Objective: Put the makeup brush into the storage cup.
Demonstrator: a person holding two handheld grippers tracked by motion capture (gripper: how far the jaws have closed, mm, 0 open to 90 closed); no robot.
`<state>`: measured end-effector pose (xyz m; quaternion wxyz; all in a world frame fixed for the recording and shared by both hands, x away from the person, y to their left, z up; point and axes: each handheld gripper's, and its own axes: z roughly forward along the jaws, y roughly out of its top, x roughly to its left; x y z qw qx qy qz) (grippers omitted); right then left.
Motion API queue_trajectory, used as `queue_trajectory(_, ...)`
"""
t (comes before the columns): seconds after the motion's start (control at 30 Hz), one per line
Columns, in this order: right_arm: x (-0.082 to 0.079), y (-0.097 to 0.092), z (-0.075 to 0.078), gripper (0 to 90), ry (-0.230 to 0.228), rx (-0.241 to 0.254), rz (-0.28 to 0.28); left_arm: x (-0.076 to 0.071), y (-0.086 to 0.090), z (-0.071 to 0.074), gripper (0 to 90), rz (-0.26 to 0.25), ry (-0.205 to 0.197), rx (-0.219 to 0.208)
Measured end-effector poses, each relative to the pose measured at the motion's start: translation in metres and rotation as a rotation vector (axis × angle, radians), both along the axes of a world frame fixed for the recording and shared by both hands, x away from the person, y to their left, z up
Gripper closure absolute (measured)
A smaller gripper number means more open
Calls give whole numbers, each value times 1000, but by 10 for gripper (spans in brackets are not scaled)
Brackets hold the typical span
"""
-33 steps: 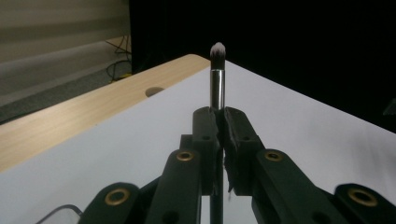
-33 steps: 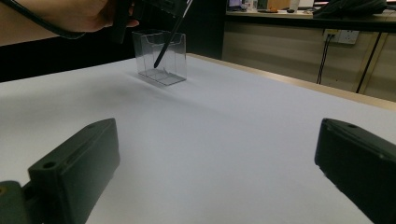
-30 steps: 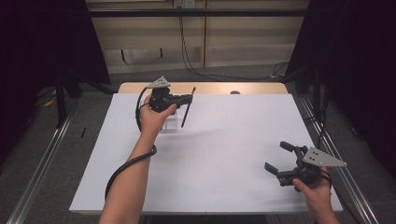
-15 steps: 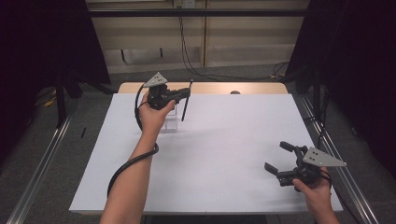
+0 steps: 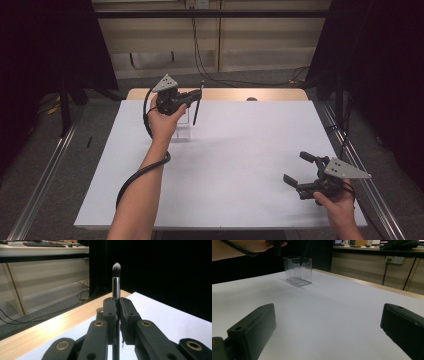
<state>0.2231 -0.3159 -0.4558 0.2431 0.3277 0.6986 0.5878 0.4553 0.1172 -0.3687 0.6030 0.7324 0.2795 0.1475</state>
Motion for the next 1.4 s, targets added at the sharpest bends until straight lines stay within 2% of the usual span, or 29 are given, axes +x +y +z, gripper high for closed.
queue_trajectory(0.07,0,0,0,0,1,1,0,0,1,1,839,3,-3,-12)
queue_trajectory(0.3,0,0,0,0,1,0,1,0,5,4,839,40,-22,-2)
queue_trajectory(0.63,0,0,0,0,3,-3,1,0,11,6,839,76,-21,-22)
queue_trajectory(0.7,0,1,0,0,2,-1,3,1,11,7,839,86,-28,-11)
queue_trajectory(0.83,0,0,0,0,1,0,-1,1,12,8,839,106,-18,-30)
queue_trajectory(0.9,0,0,0,0,2,0,-1,1,13,8,839,117,-26,-20)
queue_trajectory(0.97,0,0,0,0,2,-1,2,1,13,8,839,124,-25,-30)
queue_trajectory(1.4,0,0,0,0,1,1,-1,1,18,13,840,165,-36,-24)
